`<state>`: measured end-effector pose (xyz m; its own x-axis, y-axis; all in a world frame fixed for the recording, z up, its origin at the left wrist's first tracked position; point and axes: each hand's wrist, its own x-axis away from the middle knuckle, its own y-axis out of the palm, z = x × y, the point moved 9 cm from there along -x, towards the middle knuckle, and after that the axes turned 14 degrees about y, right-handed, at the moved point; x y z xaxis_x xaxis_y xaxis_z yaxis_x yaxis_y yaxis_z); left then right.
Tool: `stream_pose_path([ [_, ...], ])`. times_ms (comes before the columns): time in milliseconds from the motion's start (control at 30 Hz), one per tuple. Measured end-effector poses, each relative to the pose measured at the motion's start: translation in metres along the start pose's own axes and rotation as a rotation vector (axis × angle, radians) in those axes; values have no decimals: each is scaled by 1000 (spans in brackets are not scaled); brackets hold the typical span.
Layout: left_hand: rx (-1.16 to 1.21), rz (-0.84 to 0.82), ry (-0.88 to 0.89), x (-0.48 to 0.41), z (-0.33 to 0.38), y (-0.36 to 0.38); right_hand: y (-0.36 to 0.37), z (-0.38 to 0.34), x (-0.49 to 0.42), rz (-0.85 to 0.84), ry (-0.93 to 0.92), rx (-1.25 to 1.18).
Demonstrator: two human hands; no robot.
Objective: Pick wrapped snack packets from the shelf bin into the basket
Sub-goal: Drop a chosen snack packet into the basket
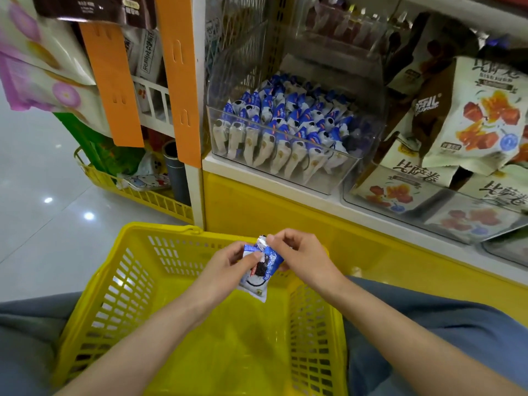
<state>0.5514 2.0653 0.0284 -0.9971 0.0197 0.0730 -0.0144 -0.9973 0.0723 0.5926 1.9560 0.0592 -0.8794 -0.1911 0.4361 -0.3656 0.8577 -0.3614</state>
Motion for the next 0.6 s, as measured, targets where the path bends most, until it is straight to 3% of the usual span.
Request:
stream_pose_path([
  [133,-37,-52,-116,8,-49,15,-13,41,3,26,-74,263],
  [267,-112,-40,-216,10,-98,17,-58,94,-3,364,-42,488],
  [367,-193,-1,-260,7,-132,15,-66,140,-9,419,98,336],
  [433,-235,33,-308,8,-159,13,-62,158,-11,404,110,145],
  [600,-327,85,-462,18,-226,15,-67,175,-16,453,91,25],
])
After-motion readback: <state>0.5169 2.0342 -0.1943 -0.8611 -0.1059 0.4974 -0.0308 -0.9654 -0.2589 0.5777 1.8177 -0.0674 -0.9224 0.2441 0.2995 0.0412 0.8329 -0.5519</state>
